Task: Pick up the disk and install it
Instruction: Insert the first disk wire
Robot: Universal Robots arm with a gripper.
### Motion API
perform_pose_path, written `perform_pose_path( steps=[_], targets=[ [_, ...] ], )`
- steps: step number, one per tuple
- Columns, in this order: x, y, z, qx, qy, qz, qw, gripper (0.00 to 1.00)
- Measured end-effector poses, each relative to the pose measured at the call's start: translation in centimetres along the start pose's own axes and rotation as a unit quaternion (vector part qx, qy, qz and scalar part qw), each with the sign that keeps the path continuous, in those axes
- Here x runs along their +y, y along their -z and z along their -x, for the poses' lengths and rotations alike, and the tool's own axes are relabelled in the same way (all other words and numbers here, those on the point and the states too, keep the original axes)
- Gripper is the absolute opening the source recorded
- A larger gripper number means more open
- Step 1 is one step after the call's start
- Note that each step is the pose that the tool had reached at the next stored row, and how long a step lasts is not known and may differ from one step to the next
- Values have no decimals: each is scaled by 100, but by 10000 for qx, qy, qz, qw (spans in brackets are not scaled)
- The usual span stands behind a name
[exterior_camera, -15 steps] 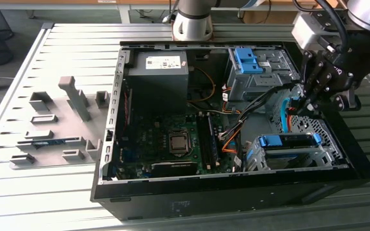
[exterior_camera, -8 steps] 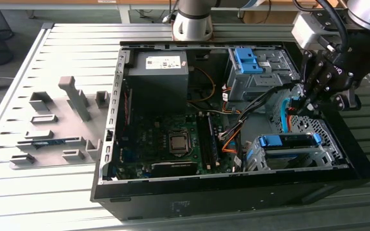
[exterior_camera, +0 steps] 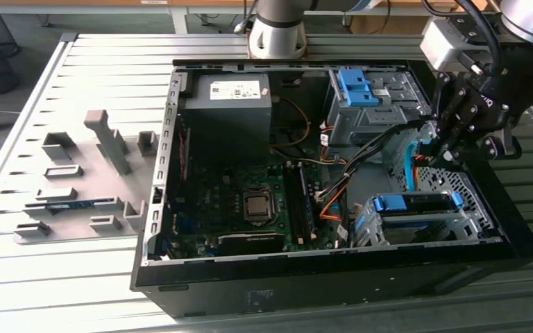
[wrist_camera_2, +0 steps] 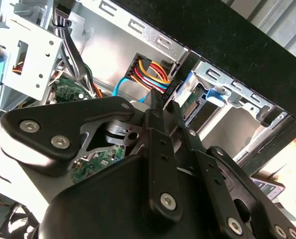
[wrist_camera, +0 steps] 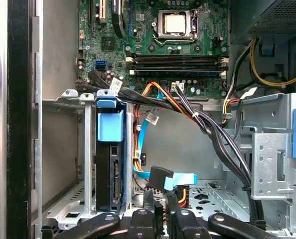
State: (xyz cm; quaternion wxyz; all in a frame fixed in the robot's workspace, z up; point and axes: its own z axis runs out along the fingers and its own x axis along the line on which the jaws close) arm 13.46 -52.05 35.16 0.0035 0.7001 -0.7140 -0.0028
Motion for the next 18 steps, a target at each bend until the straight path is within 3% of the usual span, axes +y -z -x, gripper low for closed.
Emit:
perform_pose_path(
  steps=[8,10,18],
  targets=[
    [-6,-23,0,11,59,0,10000,24],
    [-6,-24,0,14,60,0,10000,17],
    [17,-24,-3,36,61,-9,10000,17]
  ],
)
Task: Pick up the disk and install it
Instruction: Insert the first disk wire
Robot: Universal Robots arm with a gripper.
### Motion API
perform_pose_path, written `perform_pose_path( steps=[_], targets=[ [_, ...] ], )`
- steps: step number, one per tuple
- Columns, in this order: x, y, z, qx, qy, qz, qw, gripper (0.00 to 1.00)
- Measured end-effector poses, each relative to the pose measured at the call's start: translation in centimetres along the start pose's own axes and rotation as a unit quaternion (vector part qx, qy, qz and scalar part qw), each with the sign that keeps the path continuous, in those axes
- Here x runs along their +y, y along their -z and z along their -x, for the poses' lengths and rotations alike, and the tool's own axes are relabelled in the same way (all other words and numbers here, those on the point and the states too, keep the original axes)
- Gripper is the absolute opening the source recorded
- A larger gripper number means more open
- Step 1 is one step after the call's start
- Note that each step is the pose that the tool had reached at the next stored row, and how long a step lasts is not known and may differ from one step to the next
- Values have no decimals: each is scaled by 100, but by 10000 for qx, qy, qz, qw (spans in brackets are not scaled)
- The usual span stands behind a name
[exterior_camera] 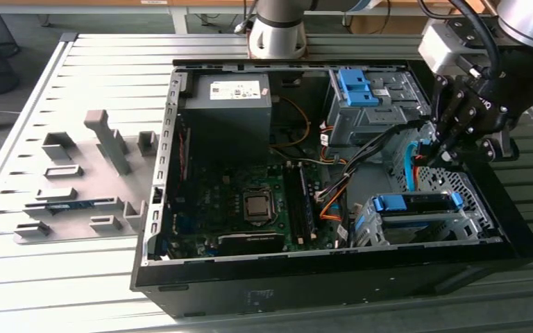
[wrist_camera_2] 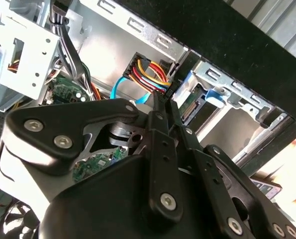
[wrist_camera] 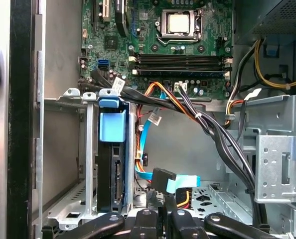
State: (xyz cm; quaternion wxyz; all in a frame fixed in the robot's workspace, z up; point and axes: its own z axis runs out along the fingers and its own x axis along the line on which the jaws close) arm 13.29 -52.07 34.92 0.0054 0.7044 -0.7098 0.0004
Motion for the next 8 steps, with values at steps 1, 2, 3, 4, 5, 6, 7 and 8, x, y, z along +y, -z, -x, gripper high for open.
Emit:
perform_pose_path(
  steps=[1,2,3,4,5,6,7,8],
  targets=[
    [11,1,-1,1,0,-3,10000,17],
    [29,1,-1,2,0,-6,10000,17],
    [42,1,-2,2,0,-7,10000,17],
    [47,1,-3,2,0,-7,10000,17],
    [48,1,-4,2,0,-8,10000,17],
    [48,1,-5,3,0,-8,10000,17],
    [48,1,-11,3,0,-8,10000,17],
    [48,0,-24,2,0,-8,10000,17]
  ],
)
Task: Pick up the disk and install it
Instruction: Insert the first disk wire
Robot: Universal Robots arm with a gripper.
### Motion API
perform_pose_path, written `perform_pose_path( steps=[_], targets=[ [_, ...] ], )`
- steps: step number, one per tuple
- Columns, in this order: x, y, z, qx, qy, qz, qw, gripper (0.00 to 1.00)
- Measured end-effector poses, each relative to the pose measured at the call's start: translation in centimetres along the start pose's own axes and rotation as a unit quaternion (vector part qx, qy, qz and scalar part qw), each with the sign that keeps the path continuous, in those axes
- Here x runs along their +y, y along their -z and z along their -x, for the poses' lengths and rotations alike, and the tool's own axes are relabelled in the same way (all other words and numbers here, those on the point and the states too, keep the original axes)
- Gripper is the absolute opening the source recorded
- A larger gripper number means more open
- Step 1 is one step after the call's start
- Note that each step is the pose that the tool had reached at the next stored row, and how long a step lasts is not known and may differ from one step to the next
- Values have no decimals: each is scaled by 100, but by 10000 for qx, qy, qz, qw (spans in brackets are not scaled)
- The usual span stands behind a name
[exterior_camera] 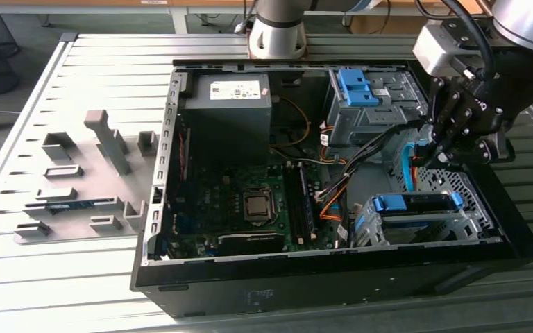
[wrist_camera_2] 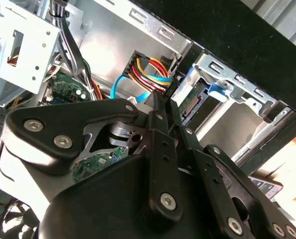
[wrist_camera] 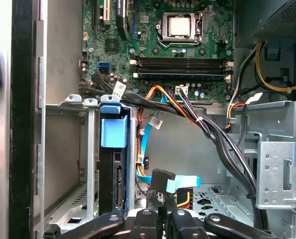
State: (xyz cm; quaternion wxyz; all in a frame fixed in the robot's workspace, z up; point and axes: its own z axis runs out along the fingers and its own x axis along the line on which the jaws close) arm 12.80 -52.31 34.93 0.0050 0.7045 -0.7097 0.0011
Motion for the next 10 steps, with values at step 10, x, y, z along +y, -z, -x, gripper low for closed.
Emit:
perform_pose_path(
  steps=[10],
  targets=[
    [34,-13,-157,-4,-1,-3,10000,17]
  ],
)
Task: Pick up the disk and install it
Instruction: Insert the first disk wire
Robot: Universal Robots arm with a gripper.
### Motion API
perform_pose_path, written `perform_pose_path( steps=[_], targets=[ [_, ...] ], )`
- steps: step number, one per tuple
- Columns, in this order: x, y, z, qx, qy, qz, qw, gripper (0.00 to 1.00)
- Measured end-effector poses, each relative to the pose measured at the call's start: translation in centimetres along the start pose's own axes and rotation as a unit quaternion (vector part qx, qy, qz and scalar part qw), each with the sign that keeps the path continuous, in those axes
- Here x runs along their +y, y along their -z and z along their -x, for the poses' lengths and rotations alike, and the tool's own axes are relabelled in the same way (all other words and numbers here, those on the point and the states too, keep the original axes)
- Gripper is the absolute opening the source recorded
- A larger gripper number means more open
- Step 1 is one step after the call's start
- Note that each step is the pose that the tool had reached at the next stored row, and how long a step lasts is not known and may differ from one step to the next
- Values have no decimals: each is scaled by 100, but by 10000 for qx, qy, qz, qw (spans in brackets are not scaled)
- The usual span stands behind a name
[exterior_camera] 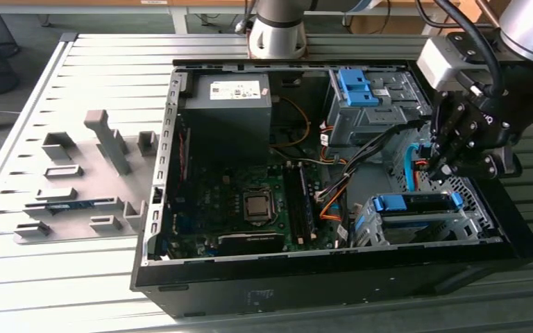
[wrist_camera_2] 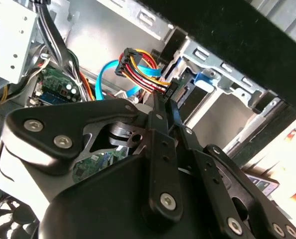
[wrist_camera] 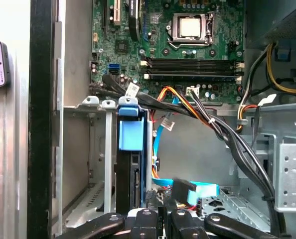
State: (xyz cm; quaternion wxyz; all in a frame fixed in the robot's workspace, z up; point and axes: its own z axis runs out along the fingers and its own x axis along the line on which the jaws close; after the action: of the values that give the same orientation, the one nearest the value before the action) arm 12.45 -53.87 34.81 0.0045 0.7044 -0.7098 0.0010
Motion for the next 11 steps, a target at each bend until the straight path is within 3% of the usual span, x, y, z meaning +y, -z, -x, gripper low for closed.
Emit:
perform_pose_path(
  steps=[3,8,11],
  targets=[
    [19,-12,-20,-3,1,-3,10000,17],
    [28,-46,-114,-7,20,-13,10000,17],
    [46,-70,-126,-13,21,-57,10000,17]
  ],
)
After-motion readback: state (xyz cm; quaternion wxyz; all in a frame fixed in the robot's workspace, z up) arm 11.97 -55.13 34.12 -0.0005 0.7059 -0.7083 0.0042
